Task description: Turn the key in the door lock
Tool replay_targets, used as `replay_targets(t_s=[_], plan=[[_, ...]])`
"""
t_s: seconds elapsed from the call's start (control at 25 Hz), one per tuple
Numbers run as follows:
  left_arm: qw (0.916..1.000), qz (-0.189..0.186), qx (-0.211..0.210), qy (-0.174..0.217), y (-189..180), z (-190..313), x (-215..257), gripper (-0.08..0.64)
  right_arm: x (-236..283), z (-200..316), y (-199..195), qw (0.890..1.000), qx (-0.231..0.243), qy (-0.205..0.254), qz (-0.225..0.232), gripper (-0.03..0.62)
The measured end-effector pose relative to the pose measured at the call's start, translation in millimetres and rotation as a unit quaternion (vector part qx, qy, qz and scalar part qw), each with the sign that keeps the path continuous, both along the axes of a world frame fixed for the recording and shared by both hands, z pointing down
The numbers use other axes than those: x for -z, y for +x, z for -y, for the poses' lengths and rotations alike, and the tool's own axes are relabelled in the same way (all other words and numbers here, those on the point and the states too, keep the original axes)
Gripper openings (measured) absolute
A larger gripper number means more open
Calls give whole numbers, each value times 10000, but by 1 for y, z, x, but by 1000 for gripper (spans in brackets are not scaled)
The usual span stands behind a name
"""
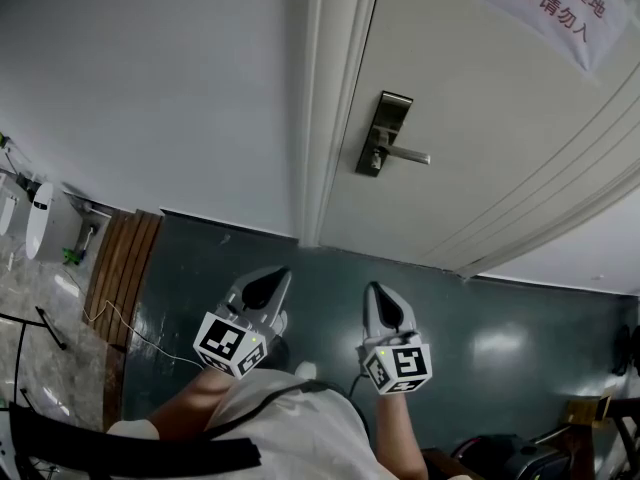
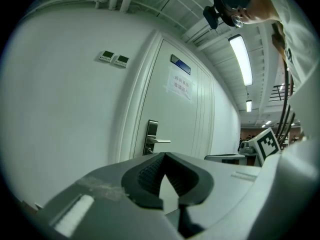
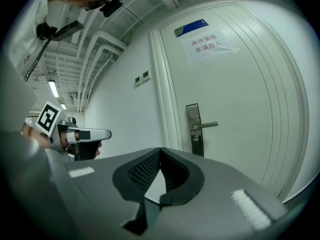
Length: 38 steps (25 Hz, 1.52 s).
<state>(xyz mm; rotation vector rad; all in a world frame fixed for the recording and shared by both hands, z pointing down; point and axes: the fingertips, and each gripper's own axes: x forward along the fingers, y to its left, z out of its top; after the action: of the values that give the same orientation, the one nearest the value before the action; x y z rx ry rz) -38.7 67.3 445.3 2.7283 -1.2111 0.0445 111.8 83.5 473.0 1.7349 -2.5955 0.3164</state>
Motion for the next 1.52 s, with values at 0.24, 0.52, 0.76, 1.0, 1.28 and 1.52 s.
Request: replay_targets(t_s=[0.24, 0.52, 0.76, 1.0, 1.28, 1.52], plan=[[9996, -34, -261, 33, 2, 44, 8, 5, 7, 43, -10, 9996, -25, 3, -272, 9], [9984, -40, -561, -15, 1, 88, 7, 6, 11, 82, -12, 9994, -278, -62, -188, 9], [9978, -9, -644, -131, -6, 129, 5, 5, 11, 112, -19, 9986, -404, -113, -318, 9], [9956, 78, -922, -138, -11, 163, 4, 3, 15, 149, -33, 9982, -484, -134, -332, 9], [9939, 11, -1104, -74, -31, 203, 2, 5, 13, 190, -50, 9967, -642, -138, -479, 9], [9948, 16, -1013, -109, -50, 235, -4, 5, 7, 209, -62, 9951, -773, -219, -580, 9]])
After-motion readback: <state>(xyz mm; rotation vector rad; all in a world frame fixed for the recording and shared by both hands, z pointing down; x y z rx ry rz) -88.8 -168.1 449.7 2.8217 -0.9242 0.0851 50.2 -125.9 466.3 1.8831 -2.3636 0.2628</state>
